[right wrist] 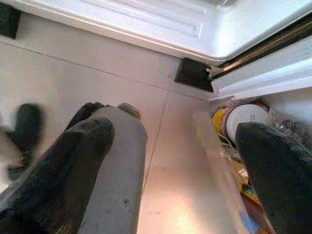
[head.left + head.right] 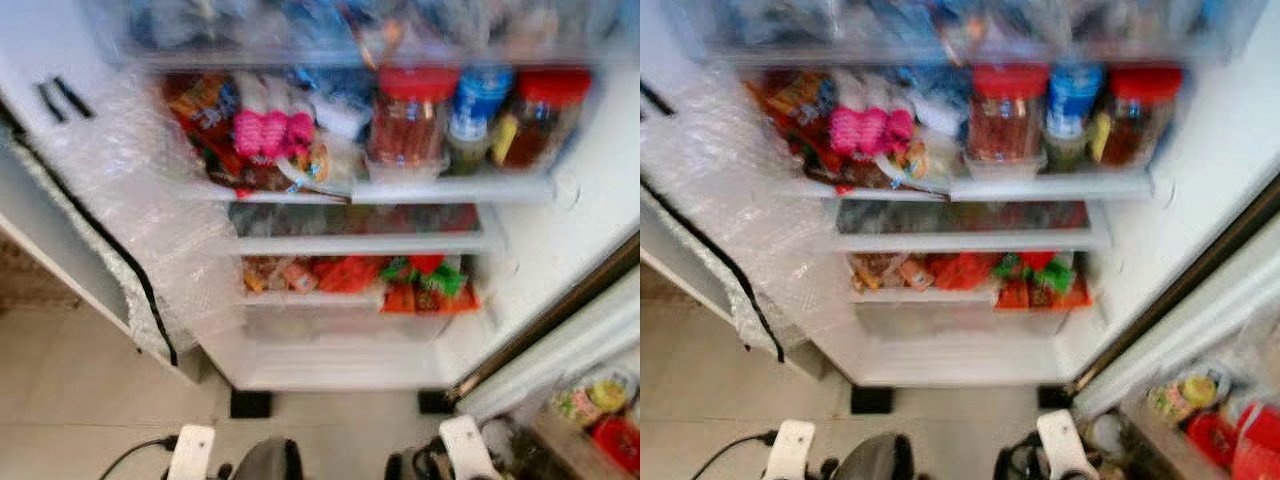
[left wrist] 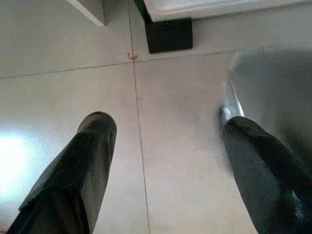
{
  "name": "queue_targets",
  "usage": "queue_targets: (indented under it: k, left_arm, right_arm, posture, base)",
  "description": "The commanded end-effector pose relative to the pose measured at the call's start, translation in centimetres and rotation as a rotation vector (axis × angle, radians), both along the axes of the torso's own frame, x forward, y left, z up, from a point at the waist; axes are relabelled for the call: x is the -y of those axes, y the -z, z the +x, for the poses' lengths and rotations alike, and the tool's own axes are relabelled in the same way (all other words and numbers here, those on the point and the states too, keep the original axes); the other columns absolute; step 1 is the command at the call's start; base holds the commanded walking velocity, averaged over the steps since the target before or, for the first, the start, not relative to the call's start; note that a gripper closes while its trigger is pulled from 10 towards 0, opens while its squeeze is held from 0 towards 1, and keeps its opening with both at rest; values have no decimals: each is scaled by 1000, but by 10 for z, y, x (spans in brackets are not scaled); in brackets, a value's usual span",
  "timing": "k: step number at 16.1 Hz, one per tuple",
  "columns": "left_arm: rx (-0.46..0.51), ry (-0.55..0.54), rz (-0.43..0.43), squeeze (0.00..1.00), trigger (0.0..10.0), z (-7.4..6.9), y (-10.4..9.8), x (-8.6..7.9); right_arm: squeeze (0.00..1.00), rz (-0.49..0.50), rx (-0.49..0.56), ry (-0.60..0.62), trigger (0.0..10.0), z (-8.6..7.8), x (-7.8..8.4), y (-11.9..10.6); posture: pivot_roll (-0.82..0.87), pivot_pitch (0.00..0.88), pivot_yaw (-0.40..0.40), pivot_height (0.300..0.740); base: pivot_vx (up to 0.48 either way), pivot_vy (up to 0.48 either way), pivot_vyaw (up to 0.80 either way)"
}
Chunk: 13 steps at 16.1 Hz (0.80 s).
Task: Restocking fridge
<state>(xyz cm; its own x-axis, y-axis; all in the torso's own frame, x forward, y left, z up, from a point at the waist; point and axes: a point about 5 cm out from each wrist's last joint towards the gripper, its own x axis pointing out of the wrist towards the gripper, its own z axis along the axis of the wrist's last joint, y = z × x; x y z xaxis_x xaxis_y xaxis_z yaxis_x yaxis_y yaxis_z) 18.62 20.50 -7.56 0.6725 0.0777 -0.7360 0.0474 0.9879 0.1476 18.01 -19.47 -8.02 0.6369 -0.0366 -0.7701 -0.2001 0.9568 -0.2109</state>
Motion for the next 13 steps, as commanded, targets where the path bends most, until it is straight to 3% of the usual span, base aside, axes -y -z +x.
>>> queue_targets:
  k: [1, 7, 13]
  left_arm:
    - [-33, -16, 17, 0, 10000, -10, 4, -9]
    - [-82, -25, 12, 0, 10000, -23, 10, -9]
    - [-92, -25, 6, 0, 10000, -24, 11, -7]
  right_arm:
    - [0, -9, -194, 0, 10000, -47, -1, 22]
    - [0, -7, -192, 5, 10000, -47, -2, 22]
    - [0, -20, -188, 8, 10000, -48, 0, 22]
  posture:
    - [2, 181, 22, 643]
    - [-3, 151, 31, 643]
    - [-2, 123, 23, 643]
  base:
    - [0, 420, 0]
    - [0, 419, 0]
    - [0, 420, 0]
